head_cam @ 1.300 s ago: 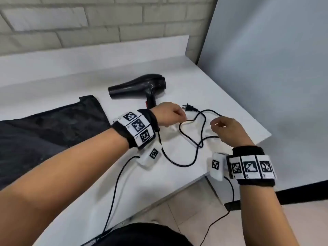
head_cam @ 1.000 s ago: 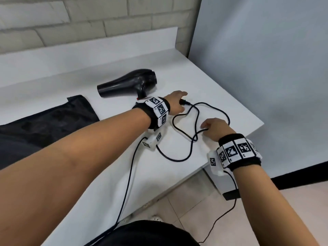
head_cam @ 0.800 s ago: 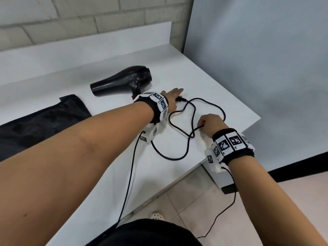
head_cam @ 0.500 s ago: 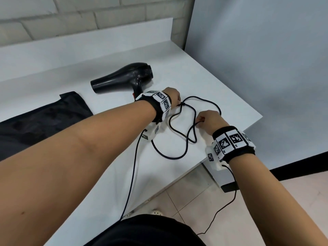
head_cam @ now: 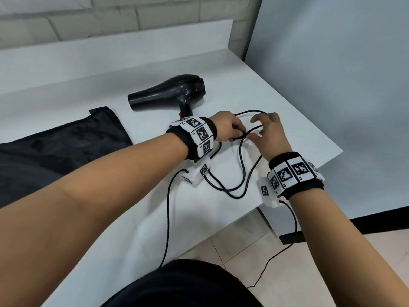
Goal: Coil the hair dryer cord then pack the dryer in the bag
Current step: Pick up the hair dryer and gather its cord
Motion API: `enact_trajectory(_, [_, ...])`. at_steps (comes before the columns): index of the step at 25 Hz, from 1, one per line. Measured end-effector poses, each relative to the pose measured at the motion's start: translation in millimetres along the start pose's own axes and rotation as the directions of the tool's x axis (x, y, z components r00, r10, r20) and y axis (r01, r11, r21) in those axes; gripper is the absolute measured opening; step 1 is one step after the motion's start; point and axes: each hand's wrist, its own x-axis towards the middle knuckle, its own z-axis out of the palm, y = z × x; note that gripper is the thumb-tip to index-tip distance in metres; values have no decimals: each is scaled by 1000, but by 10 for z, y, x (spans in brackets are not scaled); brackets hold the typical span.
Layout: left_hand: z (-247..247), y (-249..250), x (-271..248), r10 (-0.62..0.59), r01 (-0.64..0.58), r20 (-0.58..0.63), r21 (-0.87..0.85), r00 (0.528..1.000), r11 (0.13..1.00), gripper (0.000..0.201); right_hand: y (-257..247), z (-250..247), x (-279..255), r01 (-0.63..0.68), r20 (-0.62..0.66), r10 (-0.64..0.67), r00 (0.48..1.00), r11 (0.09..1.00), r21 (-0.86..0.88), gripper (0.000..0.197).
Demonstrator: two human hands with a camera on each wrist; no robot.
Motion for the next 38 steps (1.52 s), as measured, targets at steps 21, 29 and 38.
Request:
enact_trajectory(21, [153, 364, -356, 150, -151, 12, 47, 989, 987, 31, 69, -628, -498, -285, -231, 337, 913, 931, 230, 27])
enact_trajectory(29, [157, 561, -672, 18, 94, 197, -544, 980, 833, 26, -332, -258, -431, -143, -98, 202, 974, 894, 424, 5])
enact_trajectory(38, [-66, 307, -751, -327, 303, 133, -777, 936, 551, 27, -433, -152, -269, -20, 171, -59, 983, 904, 426, 22])
